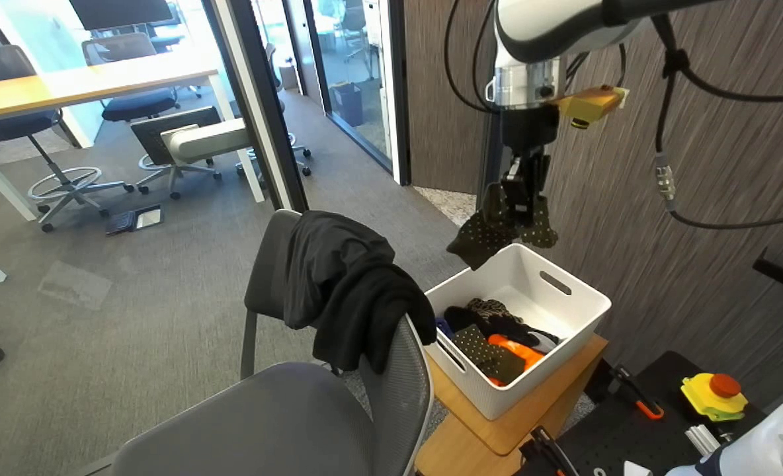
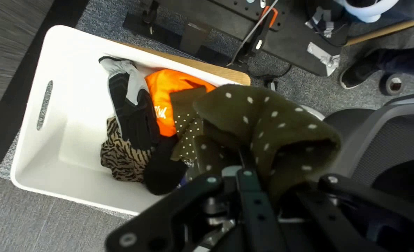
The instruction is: Put one sock on the backrest of the chair
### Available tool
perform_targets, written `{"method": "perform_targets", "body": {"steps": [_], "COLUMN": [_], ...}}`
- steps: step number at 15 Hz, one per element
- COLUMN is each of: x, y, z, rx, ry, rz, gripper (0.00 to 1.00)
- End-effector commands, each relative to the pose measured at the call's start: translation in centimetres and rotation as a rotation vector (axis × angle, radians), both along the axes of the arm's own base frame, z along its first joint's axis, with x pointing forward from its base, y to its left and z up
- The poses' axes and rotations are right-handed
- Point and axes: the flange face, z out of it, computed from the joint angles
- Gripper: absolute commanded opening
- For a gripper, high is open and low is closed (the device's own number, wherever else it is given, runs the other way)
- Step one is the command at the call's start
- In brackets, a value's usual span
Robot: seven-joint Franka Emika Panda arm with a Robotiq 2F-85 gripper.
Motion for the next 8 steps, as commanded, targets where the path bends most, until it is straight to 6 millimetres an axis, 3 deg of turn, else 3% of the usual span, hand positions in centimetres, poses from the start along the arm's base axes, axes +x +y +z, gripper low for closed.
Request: {"method": "perform_targets", "body": {"steps": [1, 3, 5, 8], "x": [1.2, 1.9, 2.6, 4.2], "y": [6.8, 10.5, 14.0, 17.9], "z": [5.2, 6.4, 6.4, 4.9], "rx": [-0.004, 0.010, 0.011, -0.009], "ry": [0.016, 0.027, 0.047, 0.063], "rz": [0.030, 0.048, 0.051, 0.059], "gripper": [0.08, 0.07, 0.07, 0.07]}}
